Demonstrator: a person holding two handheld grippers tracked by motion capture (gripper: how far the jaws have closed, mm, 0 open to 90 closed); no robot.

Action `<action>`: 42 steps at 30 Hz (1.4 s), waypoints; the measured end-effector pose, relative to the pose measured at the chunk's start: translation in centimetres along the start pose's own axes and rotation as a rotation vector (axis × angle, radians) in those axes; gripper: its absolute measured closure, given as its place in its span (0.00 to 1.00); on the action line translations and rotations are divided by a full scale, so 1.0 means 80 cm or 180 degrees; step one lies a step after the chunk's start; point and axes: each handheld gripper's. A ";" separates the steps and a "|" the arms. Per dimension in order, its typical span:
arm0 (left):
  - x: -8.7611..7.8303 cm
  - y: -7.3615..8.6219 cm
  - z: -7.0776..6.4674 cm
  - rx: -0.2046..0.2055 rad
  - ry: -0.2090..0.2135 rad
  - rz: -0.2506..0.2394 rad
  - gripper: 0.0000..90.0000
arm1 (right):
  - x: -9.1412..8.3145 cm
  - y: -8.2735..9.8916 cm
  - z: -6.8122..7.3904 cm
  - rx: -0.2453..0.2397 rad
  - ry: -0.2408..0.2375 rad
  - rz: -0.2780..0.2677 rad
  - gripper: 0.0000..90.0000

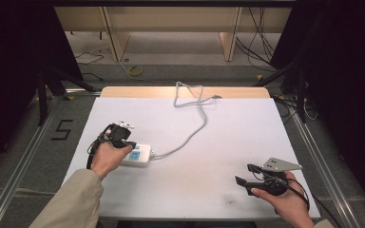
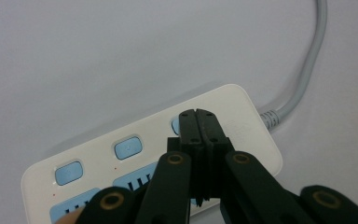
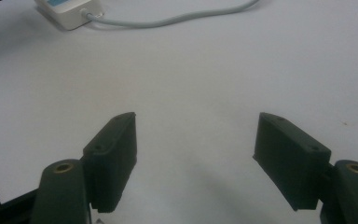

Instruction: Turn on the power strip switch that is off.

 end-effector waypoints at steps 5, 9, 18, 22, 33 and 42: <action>0.002 -0.001 0.000 0.0021 -0.0003 0.0016 1.00 | 0.000 0.000 0.000 0.0002 0.0000 0.0003 0.33; 0.004 -0.003 0.000 0.0017 -0.0008 0.0029 1.00 | 0.000 0.000 0.000 0.0000 -0.0001 0.0001 0.33; 0.006 -0.007 -0.003 0.0031 -0.0009 0.0036 1.00 | 0.000 0.000 0.000 -0.0003 -0.0001 0.0002 0.33; 0.007 -0.008 -0.004 0.0038 -0.0016 0.0037 1.00 | 0.000 0.000 0.000 -0.0003 -0.0002 0.0002 0.33; 0.011 -0.012 -0.005 0.0036 -0.0026 0.0068 1.00 | 0.000 0.000 0.000 -0.0007 -0.0002 0.0004 0.33; 0.015 -0.015 -0.004 0.0032 -0.0037 0.0116 1.00 | 0.000 0.000 0.000 -0.0016 0.0001 0.0017 0.33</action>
Point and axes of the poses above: each handheld gripper's, and its own axes: x roughly forward along the jaws, y roughly out of its underside, z roughly to its left, and after that the axes turned 5 degrees about -y, right-handed
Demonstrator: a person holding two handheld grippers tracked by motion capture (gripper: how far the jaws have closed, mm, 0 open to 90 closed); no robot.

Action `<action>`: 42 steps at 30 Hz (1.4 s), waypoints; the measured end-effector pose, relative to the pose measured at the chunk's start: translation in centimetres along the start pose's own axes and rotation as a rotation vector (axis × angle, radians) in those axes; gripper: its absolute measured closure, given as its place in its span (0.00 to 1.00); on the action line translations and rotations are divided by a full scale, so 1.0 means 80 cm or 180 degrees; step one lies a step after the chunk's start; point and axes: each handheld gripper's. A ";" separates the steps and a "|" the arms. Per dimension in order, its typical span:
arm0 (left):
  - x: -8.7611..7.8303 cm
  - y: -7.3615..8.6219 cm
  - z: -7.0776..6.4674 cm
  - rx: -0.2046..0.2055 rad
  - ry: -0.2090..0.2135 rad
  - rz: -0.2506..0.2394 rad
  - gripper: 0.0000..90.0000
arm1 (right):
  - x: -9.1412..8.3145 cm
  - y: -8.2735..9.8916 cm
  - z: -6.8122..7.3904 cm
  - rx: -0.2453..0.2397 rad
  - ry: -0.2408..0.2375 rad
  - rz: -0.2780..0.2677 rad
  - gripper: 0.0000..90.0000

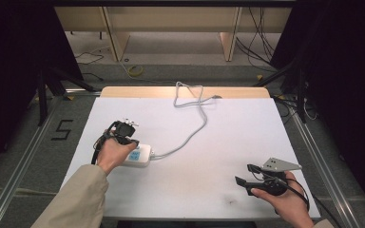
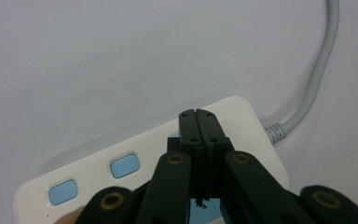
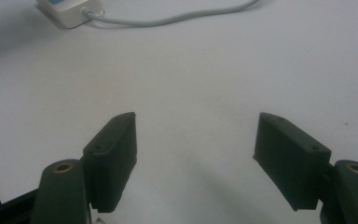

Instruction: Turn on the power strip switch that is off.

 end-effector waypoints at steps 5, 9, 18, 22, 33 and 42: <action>0.002 -0.001 0.000 0.0005 -0.0014 0.0014 1.00 | 0.000 0.000 0.000 0.0004 -0.0002 -0.0007 0.33; 0.003 -0.002 0.001 0.0015 -0.0023 0.0038 1.00 | 0.000 0.000 0.000 0.0004 -0.0001 -0.0004 0.33; 0.007 -0.004 0.000 0.0003 -0.0015 0.0082 1.00 | 0.000 0.000 0.000 0.0003 -0.0004 -0.0002 0.33; 0.009 -0.005 0.000 0.0010 -0.0005 0.0091 1.00 | 0.000 0.000 0.000 0.0004 -0.0005 0.0000 0.33; 0.013 -0.006 0.000 0.0016 0.0003 0.0130 1.00 | 0.001 0.000 0.000 0.0010 -0.0011 -0.0004 0.33; 0.016 -0.007 -0.001 0.0030 -0.0007 0.0157 1.00 | 0.001 0.000 0.000 0.0009 -0.0011 -0.0002 0.34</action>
Point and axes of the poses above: each handheld gripper's, and its own axes: x roughly forward along the jaws, y roughly out of its underside, z roughly to its left, and after that the axes turned 5 degrees about -y, right-handed
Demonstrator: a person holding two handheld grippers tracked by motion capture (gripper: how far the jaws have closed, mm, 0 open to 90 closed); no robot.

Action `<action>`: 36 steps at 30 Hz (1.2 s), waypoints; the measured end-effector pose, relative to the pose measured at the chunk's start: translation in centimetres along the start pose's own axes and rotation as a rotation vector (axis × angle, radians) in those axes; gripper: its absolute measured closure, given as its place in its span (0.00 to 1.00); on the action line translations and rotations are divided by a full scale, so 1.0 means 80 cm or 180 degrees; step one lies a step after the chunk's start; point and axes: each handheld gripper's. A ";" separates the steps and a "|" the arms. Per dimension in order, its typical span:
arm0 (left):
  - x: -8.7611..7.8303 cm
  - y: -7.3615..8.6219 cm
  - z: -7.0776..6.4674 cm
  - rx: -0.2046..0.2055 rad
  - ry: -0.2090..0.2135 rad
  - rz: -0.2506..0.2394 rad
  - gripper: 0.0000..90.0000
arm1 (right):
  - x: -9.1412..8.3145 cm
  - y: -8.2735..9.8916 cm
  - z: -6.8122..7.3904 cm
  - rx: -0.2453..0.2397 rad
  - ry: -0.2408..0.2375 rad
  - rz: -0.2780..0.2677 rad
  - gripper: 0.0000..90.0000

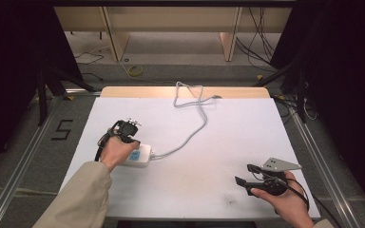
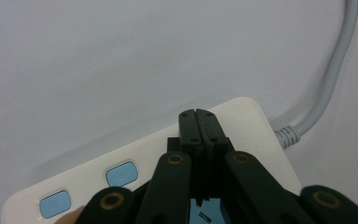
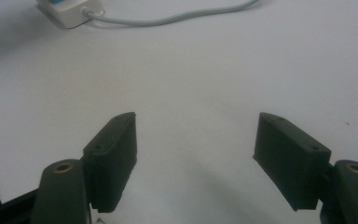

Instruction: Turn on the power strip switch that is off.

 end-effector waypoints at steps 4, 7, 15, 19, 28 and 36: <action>0.000 -0.001 0.000 0.0019 -0.0009 0.0013 1.00 | 0.000 0.000 0.000 -0.0001 -0.0001 -0.0001 0.34; 0.001 -0.001 -0.001 0.0017 -0.0019 0.0016 1.00 | 0.000 0.000 0.000 -0.0001 -0.0002 0.0001 0.34; 0.002 -0.003 -0.001 0.0042 -0.0022 0.0052 1.00 | 0.000 0.000 0.000 -0.0001 -0.0003 -0.0001 0.34; 0.003 -0.003 -0.002 0.0030 -0.0016 0.0072 1.00 | 0.000 0.000 0.000 -0.0001 -0.0003 0.0000 0.34; 0.005 -0.003 -0.002 0.0051 -0.0031 0.0106 1.00 | 0.000 0.000 0.000 -0.0011 -0.0008 0.0006 0.34; 0.005 -0.005 -0.001 0.0073 -0.0017 0.0137 1.00 | 0.000 0.000 0.001 -0.0014 -0.0008 0.0011 0.34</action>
Point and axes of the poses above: each handheld gripper's, and its own axes: x roughly forward along the jaws, y roughly out of its underside, z roughly to its left, and after that the axes turned 5 degrees about -y, right-handed
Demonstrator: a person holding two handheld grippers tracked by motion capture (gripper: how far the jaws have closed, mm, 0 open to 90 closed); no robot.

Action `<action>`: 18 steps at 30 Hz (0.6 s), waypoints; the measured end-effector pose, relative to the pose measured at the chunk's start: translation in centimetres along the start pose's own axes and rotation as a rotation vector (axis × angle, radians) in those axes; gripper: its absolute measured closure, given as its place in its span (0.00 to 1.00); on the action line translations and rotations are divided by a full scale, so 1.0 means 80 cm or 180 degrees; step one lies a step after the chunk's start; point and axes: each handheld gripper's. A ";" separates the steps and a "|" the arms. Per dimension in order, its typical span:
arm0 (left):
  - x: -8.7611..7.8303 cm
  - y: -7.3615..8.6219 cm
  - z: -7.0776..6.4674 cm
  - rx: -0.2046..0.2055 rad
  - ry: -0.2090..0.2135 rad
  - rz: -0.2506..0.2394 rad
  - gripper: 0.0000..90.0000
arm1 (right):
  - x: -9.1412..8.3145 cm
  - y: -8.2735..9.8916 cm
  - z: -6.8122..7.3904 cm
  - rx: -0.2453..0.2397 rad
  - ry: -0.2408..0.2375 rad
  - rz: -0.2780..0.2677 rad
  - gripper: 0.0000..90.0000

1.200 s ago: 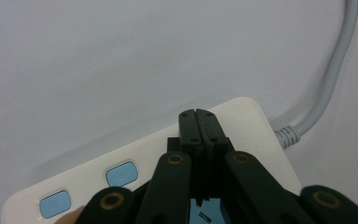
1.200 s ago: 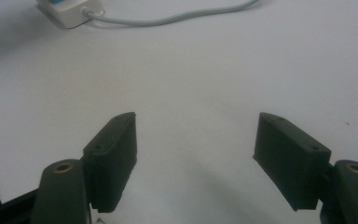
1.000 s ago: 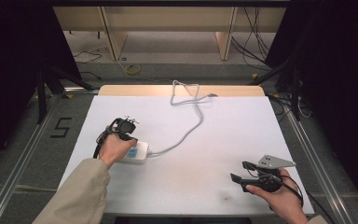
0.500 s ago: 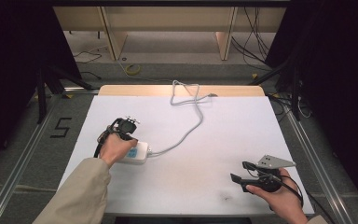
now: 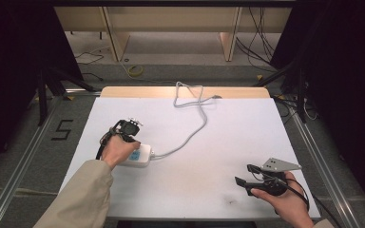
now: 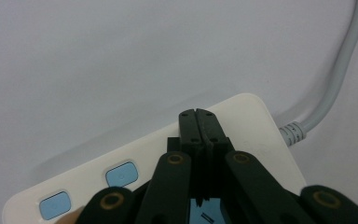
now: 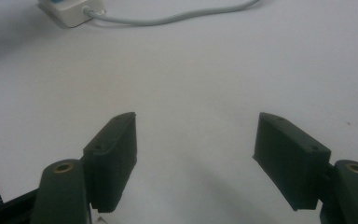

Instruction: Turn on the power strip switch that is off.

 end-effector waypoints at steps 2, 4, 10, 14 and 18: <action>0.000 0.000 0.000 0.0004 0.0008 0.0007 1.00 | 0.000 0.000 0.000 -0.0002 -0.0001 -0.0004 0.34; 0.000 -0.001 0.000 0.0001 0.0011 0.0017 1.00 | 0.000 0.000 0.001 -0.0007 -0.0004 -0.0009 0.34; 0.001 -0.002 0.000 0.0029 0.0013 0.0047 1.00 | 0.000 0.000 0.001 -0.0005 -0.0002 -0.0006 0.34; 0.001 -0.002 0.001 0.0028 0.0017 0.0053 1.00 | 0.000 0.000 0.001 -0.0010 -0.0007 -0.0011 0.34; 0.002 -0.003 0.000 0.0040 0.0007 0.0067 1.00 | 0.000 0.000 0.001 -0.0009 -0.0006 -0.0008 0.34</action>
Point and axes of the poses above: each handheld gripper's, and its own axes: x roughly forward along the jaws, y roughly out of its underside, z roughly to its left, and after that the axes turned 5 degrees about -y, right-handed
